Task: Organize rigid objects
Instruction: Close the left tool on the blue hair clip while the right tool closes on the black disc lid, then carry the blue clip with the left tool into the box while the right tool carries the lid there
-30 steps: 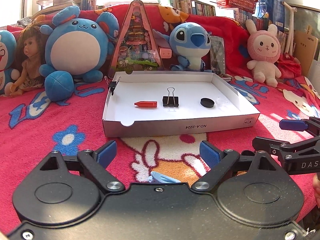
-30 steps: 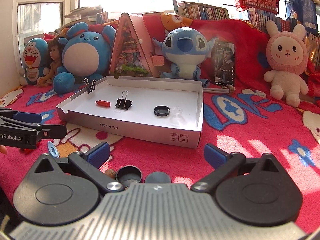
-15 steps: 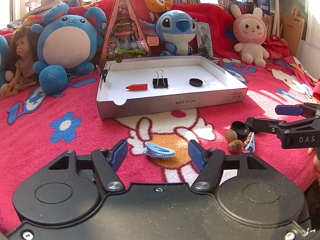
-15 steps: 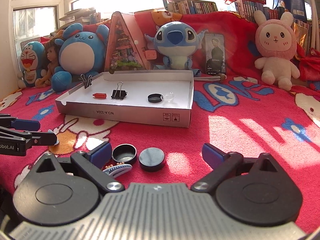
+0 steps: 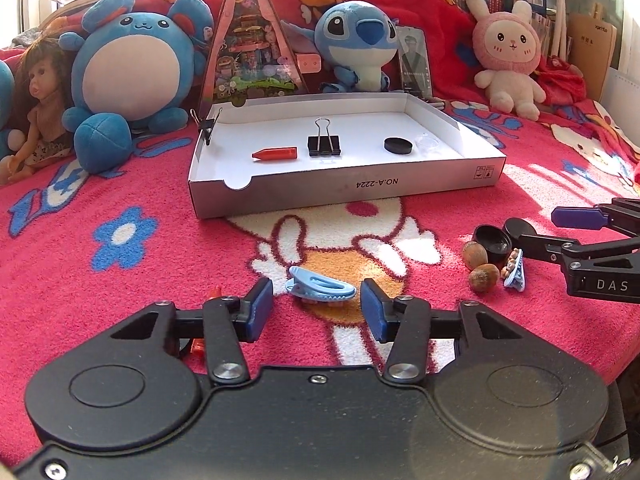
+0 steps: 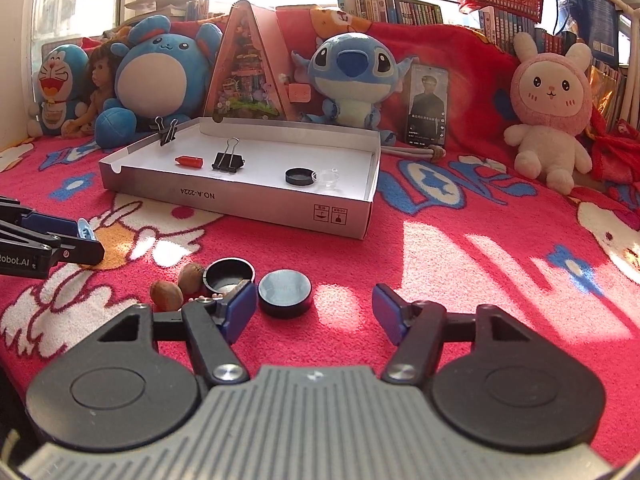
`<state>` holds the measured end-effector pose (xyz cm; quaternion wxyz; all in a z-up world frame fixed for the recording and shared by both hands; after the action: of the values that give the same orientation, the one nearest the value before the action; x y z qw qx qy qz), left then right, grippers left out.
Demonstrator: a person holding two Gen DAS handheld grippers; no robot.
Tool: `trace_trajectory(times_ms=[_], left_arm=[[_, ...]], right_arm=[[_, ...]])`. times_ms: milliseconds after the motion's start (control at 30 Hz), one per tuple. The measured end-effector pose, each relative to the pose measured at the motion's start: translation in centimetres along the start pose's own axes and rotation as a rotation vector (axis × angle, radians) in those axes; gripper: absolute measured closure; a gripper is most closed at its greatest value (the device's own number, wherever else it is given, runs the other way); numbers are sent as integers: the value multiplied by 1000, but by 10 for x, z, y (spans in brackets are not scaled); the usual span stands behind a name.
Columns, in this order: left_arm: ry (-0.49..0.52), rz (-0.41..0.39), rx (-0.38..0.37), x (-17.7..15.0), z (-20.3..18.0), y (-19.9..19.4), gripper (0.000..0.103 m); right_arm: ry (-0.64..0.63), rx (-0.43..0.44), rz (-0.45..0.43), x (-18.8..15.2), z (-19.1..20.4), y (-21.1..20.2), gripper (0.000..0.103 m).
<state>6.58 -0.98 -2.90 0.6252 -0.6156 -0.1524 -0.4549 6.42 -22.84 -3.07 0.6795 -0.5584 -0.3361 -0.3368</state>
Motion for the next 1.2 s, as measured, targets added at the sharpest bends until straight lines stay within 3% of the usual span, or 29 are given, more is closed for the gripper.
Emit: trace_trajectory(times_ms=[167, 333, 1200], left_arm=[[-2, -2, 10, 0, -1, 2, 64], [-10, -3, 25, 1, -1, 1, 66], [-83, -59, 6, 42, 15, -3, 66]], right_arm=[[0, 9, 19, -3, 4, 8, 41], [-2, 14, 17, -1, 7, 11, 66], [138, -44, -16, 37, -10, 12, 66]])
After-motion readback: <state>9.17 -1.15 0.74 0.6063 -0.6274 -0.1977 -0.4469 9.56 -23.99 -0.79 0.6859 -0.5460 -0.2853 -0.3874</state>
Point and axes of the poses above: each gripper's, at about its wrist camera, not at the fingertips, and y roughly the way its jaws point, z to its left, x to its top, the point moved 5 cm from there along y, roughly the way its jaws point, and after that the axes turned 14 degrees about y, right-handed, at the moved point
